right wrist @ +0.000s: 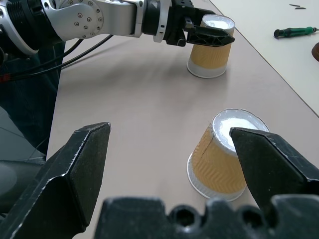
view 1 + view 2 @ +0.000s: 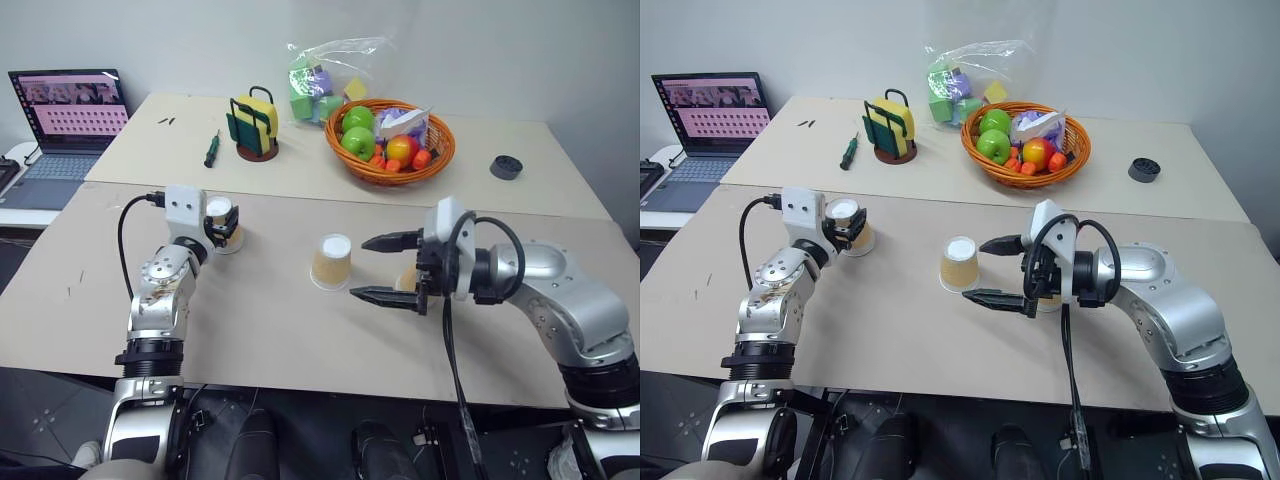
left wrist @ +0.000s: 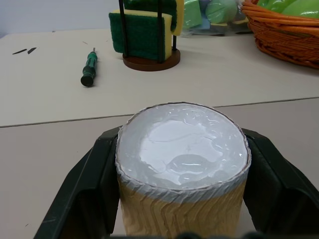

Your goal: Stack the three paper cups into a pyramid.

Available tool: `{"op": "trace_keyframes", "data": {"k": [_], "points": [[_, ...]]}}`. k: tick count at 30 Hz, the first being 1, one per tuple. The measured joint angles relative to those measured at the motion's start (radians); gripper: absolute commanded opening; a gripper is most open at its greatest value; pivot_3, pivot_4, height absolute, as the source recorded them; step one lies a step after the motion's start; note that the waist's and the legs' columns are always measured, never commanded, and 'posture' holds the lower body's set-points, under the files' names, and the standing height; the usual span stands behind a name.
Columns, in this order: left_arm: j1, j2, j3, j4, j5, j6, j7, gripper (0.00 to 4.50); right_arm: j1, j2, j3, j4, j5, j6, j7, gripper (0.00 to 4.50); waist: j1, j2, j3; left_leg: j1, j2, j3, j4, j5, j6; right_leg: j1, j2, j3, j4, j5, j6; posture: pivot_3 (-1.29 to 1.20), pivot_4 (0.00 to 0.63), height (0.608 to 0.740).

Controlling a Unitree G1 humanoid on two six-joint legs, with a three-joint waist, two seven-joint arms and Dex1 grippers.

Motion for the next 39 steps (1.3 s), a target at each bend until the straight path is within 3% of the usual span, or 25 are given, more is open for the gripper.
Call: {"op": "trace_keyframes", "data": {"k": [3, 8, 13, 21, 24, 25, 33, 39], "points": [[0.0, -0.001, -0.009, -0.017, -0.024, 0.002, -0.038, 3.13, 0.0, 0.0, -0.001, 0.0, 0.0, 0.0, -0.003, 4.5, 0.001, 0.0, 0.0, 0.0, 0.0, 0.0, 0.0, 0.0, 0.0, 0.0, 0.0, 0.0, 0.0, 0.0, 0.0, 0.0, 0.15, 0.669], [0.028, 0.012, -0.138, -0.181, -0.077, 0.026, -0.231, 3.13, 0.0, 0.0, -0.002, 0.0, -0.01, 0.0, -0.015, 4.5, 0.001, 0.0, 0.0, -0.002, 0.0, 0.0, 0.0, 0.0, 0.0, 0.0, 0.0, 0.0, 0.0, 0.0, 0.0, 0.0, 0.15, 0.669], [0.078, 0.035, -0.211, -0.214, -0.115, 0.092, -0.345, 3.13, 0.001, 0.0, -0.01, 0.0, -0.017, 0.0, -0.023, 4.5, -0.012, 0.0, 0.0, -0.001, 0.0, 0.0, 0.0, 0.0, 0.0, -0.001, 0.0, 0.0, 0.0, 0.0, 0.0, 0.0, 0.15, 0.669], [0.067, 0.057, -0.225, -0.205, -0.114, 0.098, -0.395, 3.13, 0.015, -0.005, -0.035, -0.022, -0.016, 0.001, -0.04, 4.5, -0.011, 0.0, 0.0, -0.001, 0.0, 0.0, 0.0, 0.0, 0.0, 0.0, 0.0, 0.0, 0.0, 0.0, 0.0, 0.0, 0.15, 0.669], [0.062, 0.059, -0.239, -0.197, -0.109, 0.086, -0.416, 3.92, 0.021, -0.008, -0.054, -0.03, -0.016, 0.002, -0.045, 4.5, -0.009, 0.0, 0.0, -0.001, 0.0, 0.0, 0.0, 0.0, 0.0, 0.0, 0.0, 0.0, 0.0, 0.0, 0.0, 0.0, 0.15, 0.669], [0.062, 0.059, -0.245, -0.192, -0.108, 0.084, -0.421, 4.38, 0.021, -0.01, -0.055, -0.031, -0.016, 0.003, -0.047, 4.5, -0.009, 0.0, 0.0, -0.001, 0.0, 0.0, 0.0, 0.0, 0.0, -0.001, 0.0, 0.0, 0.0, 0.0, 0.0, 0.0, 0.15, 0.669], [0.063, 0.083, -0.253, -0.19, -0.11, 0.091, -0.458, 4.45, 0.038, -0.015, -0.067, -0.035, -0.015, 0.006, -0.048, 4.5, -0.01, 0.0, 0.0, -0.001, 0.0, 0.0, 0.0, 0.0, 0.0, -0.001, 0.0, 0.0, 0.0, 0.0, 0.0, 0.0, 0.15, 0.669], [0.06, 0.239, -0.158, -0.357, -0.248, 0.227, -0.558, 4.45, 0.043, -0.057, -0.151, -0.02, 0.023, 0.006, -0.028, 4.5, -0.015, 0.001, 0.001, -0.002, 0.0, 0.0, 0.0, 0.0, 0.0, -0.001, 0.0, 0.0, 0.0, -0.001, 0.0, 0.0, 0.15, 0.669]]}}
